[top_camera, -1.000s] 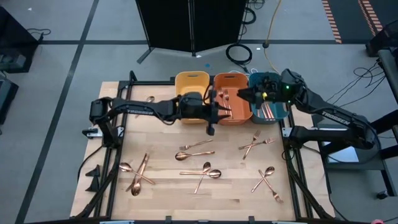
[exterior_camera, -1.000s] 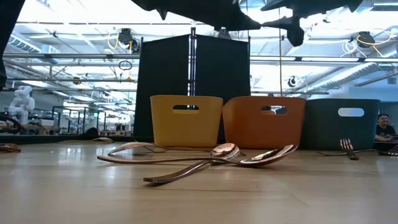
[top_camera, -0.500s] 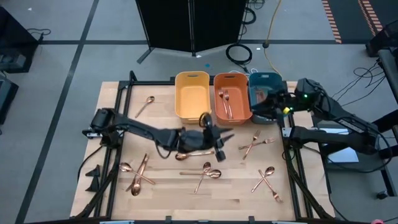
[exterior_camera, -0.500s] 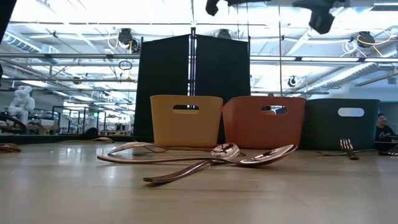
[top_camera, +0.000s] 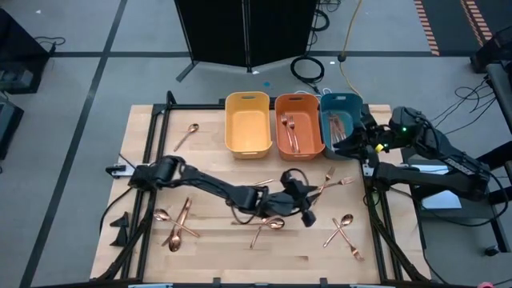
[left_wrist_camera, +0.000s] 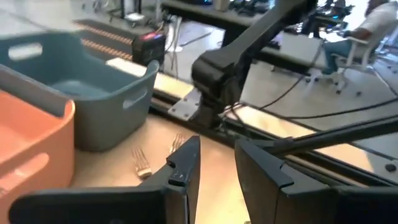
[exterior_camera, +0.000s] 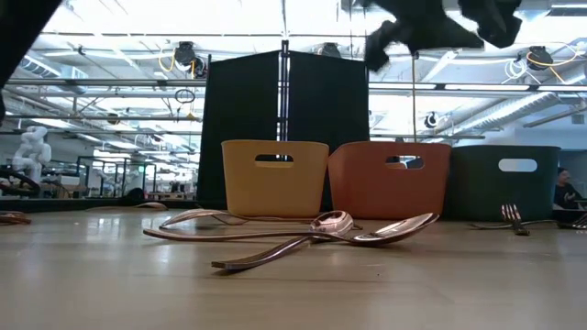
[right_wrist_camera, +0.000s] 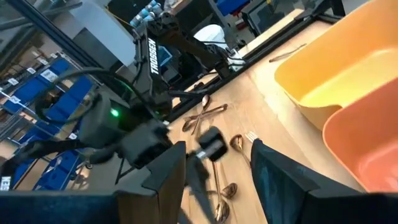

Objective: Sort silverware
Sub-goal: Put the copper fork into the orange bin

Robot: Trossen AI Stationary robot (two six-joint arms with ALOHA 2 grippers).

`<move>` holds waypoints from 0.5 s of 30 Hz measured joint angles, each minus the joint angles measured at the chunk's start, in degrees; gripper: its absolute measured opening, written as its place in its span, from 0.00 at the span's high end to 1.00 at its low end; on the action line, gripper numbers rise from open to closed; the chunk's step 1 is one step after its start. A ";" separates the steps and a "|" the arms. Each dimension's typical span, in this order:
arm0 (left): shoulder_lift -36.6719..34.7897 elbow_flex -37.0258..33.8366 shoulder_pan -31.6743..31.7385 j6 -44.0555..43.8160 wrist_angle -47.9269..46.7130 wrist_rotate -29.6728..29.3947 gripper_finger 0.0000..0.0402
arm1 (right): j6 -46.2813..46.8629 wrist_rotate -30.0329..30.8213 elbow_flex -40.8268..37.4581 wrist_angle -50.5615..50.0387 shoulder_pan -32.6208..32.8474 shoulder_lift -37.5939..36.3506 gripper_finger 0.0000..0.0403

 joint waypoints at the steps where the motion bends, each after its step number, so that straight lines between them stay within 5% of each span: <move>1: 1.56 1.67 0.43 -0.54 -0.62 0.01 0.76 | 0.00 -0.02 0.00 -0.68 0.00 -0.28 0.58; 8: 9.62 12.05 4.35 -11.74 -14.78 4.69 0.76 | -0.05 0.11 -0.02 -6.50 0.00 -1.74 0.58; 15: 14.20 14.18 6.82 -13.83 -11.86 7.15 0.76 | -0.42 0.22 -0.02 -9.39 -0.02 -2.63 0.58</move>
